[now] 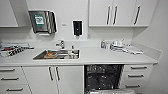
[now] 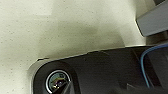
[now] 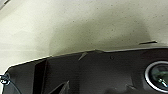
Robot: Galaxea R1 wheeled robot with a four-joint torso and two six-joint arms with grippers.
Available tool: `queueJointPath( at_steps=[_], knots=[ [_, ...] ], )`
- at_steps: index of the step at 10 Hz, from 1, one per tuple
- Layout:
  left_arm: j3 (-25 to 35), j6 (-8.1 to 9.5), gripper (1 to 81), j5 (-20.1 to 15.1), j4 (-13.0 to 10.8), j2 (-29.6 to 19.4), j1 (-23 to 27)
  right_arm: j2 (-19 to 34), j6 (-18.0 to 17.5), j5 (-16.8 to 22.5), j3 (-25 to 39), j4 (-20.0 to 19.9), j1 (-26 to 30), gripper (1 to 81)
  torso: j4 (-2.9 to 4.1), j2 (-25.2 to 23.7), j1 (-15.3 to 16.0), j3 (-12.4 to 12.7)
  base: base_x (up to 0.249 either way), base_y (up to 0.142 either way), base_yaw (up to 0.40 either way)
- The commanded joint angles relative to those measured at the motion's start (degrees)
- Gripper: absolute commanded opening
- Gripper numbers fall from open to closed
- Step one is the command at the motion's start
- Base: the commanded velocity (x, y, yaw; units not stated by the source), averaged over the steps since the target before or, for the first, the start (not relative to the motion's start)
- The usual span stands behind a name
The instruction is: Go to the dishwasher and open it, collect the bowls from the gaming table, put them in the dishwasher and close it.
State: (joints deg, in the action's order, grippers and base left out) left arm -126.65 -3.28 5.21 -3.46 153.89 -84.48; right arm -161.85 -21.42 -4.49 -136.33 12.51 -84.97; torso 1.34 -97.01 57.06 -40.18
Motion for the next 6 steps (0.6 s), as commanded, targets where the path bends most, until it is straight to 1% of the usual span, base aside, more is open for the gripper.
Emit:
queueJointPath(
  at_steps=[1,2,4,6],
  knots=[
    [-0.18,-0.5,81.1,-2.04,-0.58,0.28,1.81,-1.13,0.15,2.03,-0.86,1.73,2.12,81.1,0.0,0.0,0.0,0.0,0.0,0.0,0.0],
    [-0.18,-0.5,81.1,-2.04,-0.93,0.45,1.73,-1.3,0.15,2.03,-1.12,1.73,2.12,81.1,0.0,5.73,-3.72,0.0,0.0,0.0,0.0],
    [-0.44,-0.5,81.1,-2.04,-0.93,0.98,1.38,-1.65,0.06,2.03,-1.65,1.55,2.3,81.1,0.0,7.17,-4.74,0.0,0.0,0.0,0.0],
    [-1.93,-0.5,81.1,-2.04,-1.02,2.3,1.2,-3.84,0.06,2.82,-4.45,1.73,2.39,81.1,0.0,10.97,-7.21,0.02,0.0,0.0,0.0]
  ],
)
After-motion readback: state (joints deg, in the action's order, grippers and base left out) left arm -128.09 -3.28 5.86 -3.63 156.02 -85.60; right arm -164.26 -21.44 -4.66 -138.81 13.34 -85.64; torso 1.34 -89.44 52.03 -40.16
